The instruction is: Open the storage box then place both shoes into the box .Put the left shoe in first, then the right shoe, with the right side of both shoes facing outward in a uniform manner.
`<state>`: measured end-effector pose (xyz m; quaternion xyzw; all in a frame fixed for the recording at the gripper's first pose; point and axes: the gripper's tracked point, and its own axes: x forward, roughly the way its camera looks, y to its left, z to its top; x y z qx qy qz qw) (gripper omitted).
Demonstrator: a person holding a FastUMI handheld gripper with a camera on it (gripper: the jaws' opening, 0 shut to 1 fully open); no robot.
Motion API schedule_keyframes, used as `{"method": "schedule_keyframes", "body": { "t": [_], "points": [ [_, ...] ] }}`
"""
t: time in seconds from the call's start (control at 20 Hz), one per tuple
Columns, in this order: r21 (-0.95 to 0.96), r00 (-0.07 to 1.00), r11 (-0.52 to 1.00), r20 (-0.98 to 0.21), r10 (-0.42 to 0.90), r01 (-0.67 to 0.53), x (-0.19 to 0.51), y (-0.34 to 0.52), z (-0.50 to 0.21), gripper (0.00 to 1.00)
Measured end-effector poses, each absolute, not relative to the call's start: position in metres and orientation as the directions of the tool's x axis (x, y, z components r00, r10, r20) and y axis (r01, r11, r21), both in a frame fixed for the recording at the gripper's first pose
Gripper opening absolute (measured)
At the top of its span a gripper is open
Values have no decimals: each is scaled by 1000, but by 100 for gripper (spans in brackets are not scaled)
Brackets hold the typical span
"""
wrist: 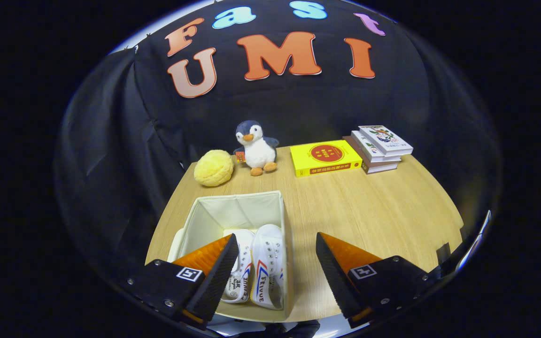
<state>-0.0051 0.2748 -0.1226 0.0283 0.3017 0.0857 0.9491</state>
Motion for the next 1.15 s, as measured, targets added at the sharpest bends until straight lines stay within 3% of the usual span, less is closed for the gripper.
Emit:
{"method": "schedule_keyframes", "body": {
  "t": [0.2, 0.6, 1.15],
  "points": [
    [180, 850, 979, -497, 176, -97, -5, 235, -82, 99],
    [142, 941, 988, -321, 109, -66, 8, 133, -13, 99],
    [122, 962, 992, -264, 74, -43, 31, 30, 12, 99]
  ]
}}
